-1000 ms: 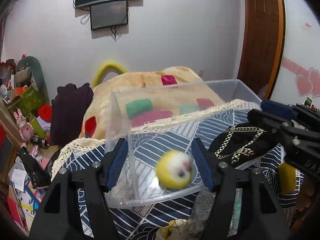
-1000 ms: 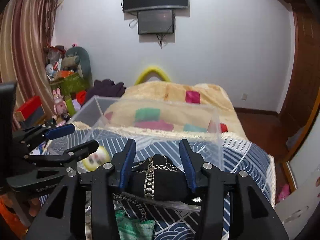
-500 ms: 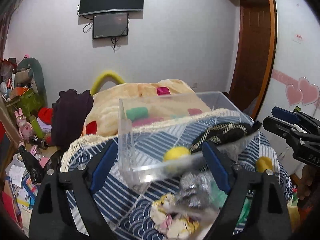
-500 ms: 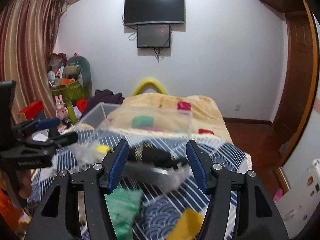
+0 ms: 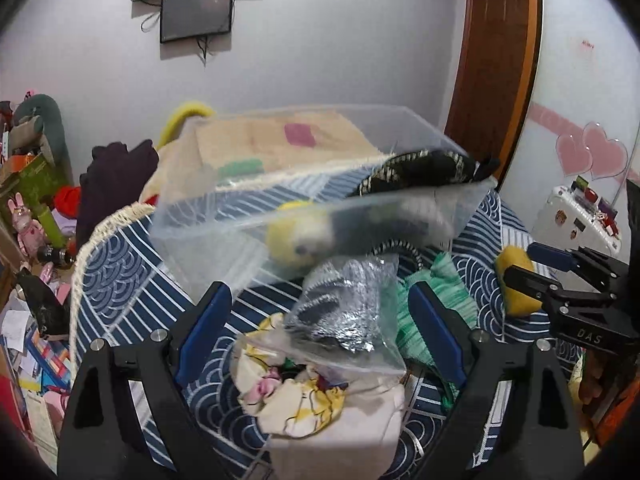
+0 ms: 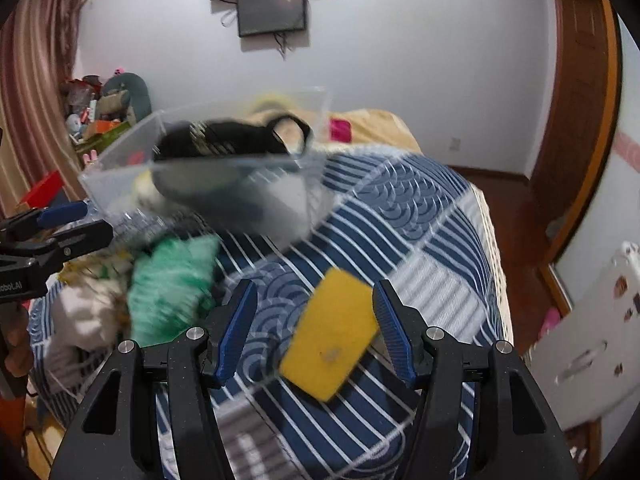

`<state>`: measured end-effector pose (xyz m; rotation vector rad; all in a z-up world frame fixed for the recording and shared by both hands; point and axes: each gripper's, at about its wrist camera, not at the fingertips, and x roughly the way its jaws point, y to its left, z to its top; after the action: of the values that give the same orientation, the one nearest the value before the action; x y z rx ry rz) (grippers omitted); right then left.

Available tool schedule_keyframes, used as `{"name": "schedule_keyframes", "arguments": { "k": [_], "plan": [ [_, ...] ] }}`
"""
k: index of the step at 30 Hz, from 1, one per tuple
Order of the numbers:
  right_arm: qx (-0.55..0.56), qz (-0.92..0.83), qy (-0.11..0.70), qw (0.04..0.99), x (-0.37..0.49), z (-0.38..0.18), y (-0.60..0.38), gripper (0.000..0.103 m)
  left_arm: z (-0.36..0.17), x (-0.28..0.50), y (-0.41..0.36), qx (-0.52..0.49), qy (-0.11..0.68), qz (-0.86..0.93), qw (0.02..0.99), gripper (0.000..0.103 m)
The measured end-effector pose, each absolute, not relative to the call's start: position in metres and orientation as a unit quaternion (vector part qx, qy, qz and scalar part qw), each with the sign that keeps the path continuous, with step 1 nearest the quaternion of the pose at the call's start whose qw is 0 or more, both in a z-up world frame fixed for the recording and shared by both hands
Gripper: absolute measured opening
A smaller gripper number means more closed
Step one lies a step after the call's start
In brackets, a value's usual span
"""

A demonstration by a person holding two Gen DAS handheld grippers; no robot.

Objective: Organize soft objects
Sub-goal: 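Grasp the clear plastic bag with left tool while right tool grasps the sponge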

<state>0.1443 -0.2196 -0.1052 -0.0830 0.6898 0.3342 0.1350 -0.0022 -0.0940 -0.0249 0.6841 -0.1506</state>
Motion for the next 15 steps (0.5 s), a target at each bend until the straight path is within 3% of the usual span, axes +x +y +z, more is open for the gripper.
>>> {"name": "schedule_keyframes", "arguments": {
  "k": [3,9,13,15],
  "plan": [
    [-0.043,0.144,0.34,0.928,0.141,-0.114,-0.229,0.057,-0.101,0.138,-0.002,-0.02,0.336,-0.066,0.939,0.09],
    [-0.036,0.13,0.343,0.93,0.141,-0.116,-0.238,0.057,-0.102,0.137,0.003,-0.03,0.33,-0.063,0.941,0.069],
    [-0.031,0.121,0.354,0.927,0.141,-0.122,-0.241,0.056,-0.103,0.135,0.003,-0.03,0.328,-0.071,0.942,0.047],
    [-0.026,0.122,0.356,0.926,0.14,-0.125,-0.242,0.049,-0.102,0.132,0.003,-0.026,0.322,-0.07,0.944,0.042]
  ]
}}
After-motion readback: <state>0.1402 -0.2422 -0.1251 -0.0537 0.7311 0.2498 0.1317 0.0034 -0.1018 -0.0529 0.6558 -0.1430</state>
